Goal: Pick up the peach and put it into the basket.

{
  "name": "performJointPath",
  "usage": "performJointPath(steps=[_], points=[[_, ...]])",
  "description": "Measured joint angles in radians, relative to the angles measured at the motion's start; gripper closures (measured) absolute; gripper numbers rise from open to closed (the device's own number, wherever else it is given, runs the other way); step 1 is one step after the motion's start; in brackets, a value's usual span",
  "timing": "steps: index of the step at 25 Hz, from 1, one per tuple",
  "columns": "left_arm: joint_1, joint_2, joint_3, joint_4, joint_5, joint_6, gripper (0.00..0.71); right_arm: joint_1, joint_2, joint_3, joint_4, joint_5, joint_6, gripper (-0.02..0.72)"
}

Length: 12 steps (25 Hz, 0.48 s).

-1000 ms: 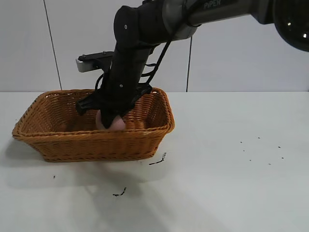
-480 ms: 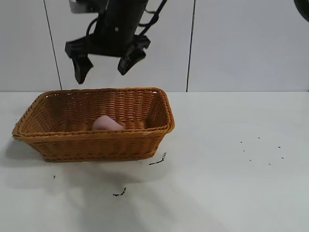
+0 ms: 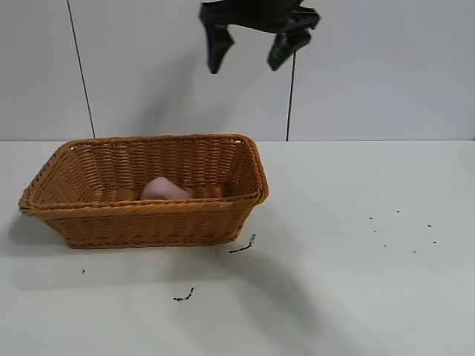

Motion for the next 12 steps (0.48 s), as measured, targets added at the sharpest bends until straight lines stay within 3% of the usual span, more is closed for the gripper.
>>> performJointPath(steps=[7, 12], points=[[0.0, 0.0, 0.0, 0.0, 0.0, 0.0, 0.017, -0.065, -0.052, 0.092, -0.01, 0.0, 0.011, 0.008], [0.0, 0.0, 0.0, 0.0, 0.0, 0.0, 0.017, -0.083, -0.209, 0.263, -0.031, 0.0, 0.045, 0.008]])
